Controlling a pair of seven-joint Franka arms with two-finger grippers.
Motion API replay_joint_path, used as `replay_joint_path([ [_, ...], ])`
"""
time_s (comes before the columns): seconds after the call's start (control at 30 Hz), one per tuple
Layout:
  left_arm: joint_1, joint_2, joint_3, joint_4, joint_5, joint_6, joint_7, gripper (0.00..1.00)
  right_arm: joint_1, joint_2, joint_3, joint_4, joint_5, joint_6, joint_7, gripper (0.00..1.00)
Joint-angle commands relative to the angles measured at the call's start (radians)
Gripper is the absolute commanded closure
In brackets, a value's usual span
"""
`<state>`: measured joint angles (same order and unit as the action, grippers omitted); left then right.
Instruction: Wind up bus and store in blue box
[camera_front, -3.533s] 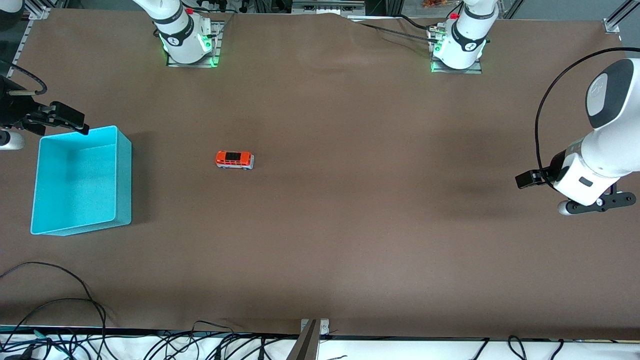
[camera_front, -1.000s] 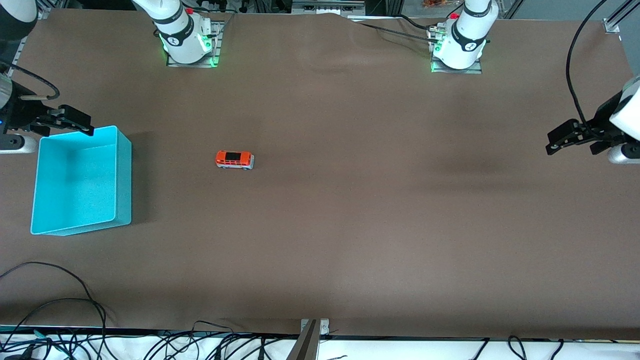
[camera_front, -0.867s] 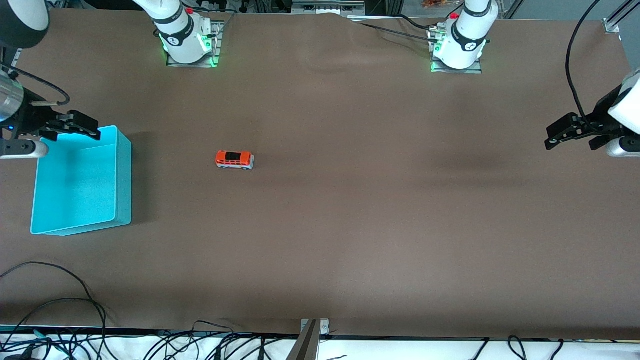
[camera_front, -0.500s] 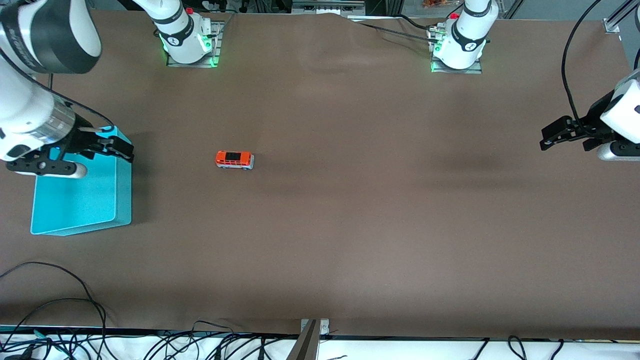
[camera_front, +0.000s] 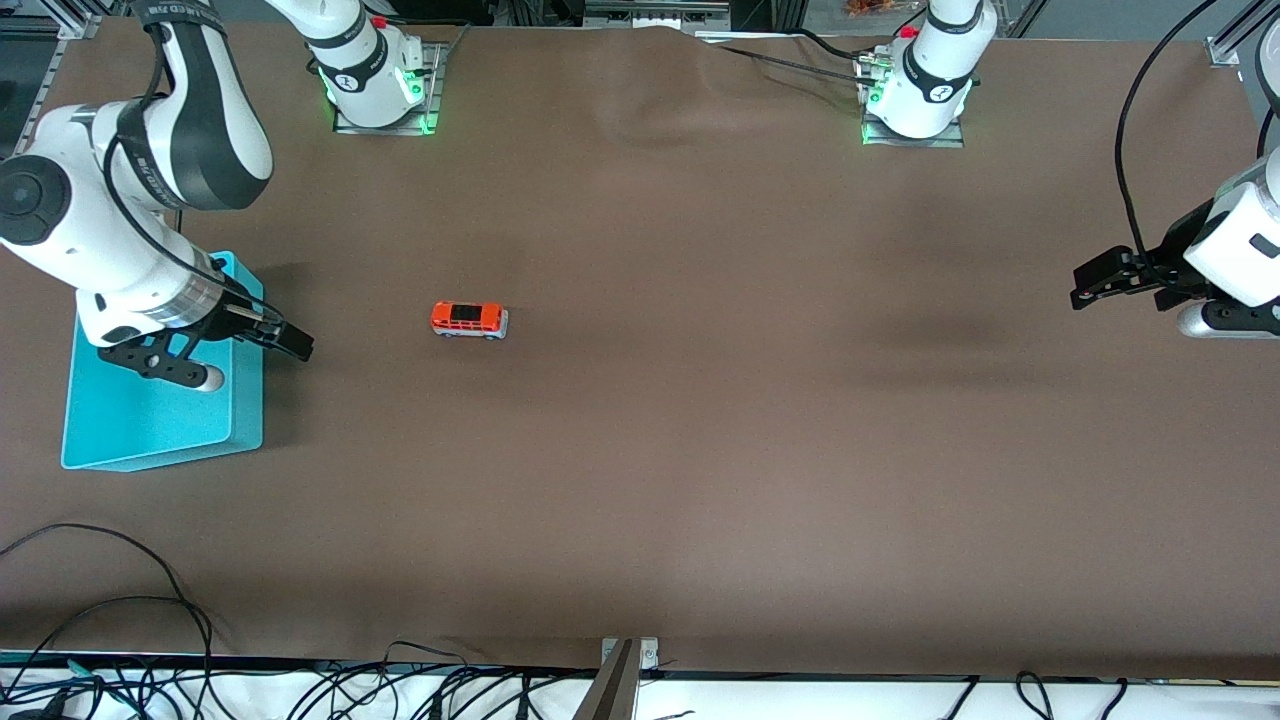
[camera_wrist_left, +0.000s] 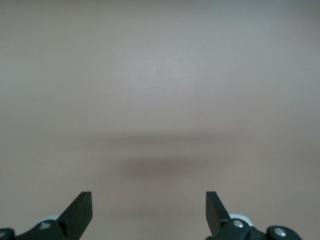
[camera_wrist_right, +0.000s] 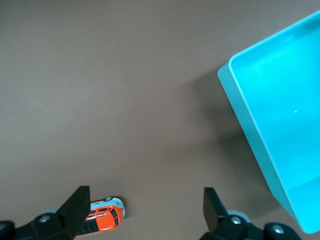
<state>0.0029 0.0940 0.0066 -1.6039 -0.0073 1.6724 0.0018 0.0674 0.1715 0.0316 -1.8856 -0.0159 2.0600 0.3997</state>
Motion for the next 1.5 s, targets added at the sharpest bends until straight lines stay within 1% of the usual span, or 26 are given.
replay_joint_path([
  [0.0,-0.017,0.010,0.010,-0.001,-0.022,0.009,0.017,0.00,0.003,0.003,0.005,-0.050,0.008,0.049,0.066,0.00],
  [0.17,-0.017,0.010,0.010,-0.004,-0.022,0.009,0.017,0.00,0.012,0.037,0.010,-0.075,0.008,0.144,0.213,0.00],
  [0.27,-0.017,0.012,0.010,-0.004,-0.022,0.009,0.017,0.00,0.025,0.054,0.036,-0.078,0.008,0.178,0.344,0.00],
  [0.43,-0.017,0.012,0.010,-0.005,-0.022,0.009,0.015,0.00,0.029,0.063,0.042,-0.089,0.010,0.186,0.453,0.00],
  [0.53,-0.018,0.012,0.009,-0.007,-0.022,0.009,0.014,0.00,0.034,0.060,0.042,-0.118,0.013,0.190,0.542,0.00],
  [0.7,-0.018,0.012,0.007,-0.008,-0.022,0.007,0.012,0.00,0.048,0.057,0.050,-0.152,0.013,0.196,0.783,0.00],
  [0.8,-0.018,0.012,0.007,-0.008,-0.020,0.007,0.012,0.00,0.100,0.051,0.050,-0.174,0.014,0.192,0.928,0.00],
  [0.9,-0.018,0.012,0.007,-0.008,-0.020,0.007,0.012,0.00,0.124,0.049,0.050,-0.197,0.014,0.198,1.043,0.00],
  [1.03,-0.018,0.015,0.007,-0.010,-0.020,0.007,0.012,0.00,0.123,0.037,0.076,-0.213,0.030,0.196,1.097,0.00],
  [1.13,-0.018,0.019,0.007,-0.008,-0.019,0.007,0.012,0.00,0.121,0.029,0.080,-0.225,0.062,0.200,1.148,0.00],
  [1.23,-0.018,0.019,0.007,-0.008,-0.019,0.007,0.012,0.00,0.121,0.016,0.088,-0.248,0.067,0.210,1.205,0.00],
  [1.33,-0.017,0.019,0.007,-0.007,-0.017,0.007,0.012,0.00,0.121,0.008,0.102,-0.294,0.067,0.279,1.258,0.00],
  [1.47,-0.017,0.019,0.007,-0.008,-0.017,0.007,0.012,0.00,0.123,0.008,0.139,-0.355,0.067,0.379,1.343,0.00],
])
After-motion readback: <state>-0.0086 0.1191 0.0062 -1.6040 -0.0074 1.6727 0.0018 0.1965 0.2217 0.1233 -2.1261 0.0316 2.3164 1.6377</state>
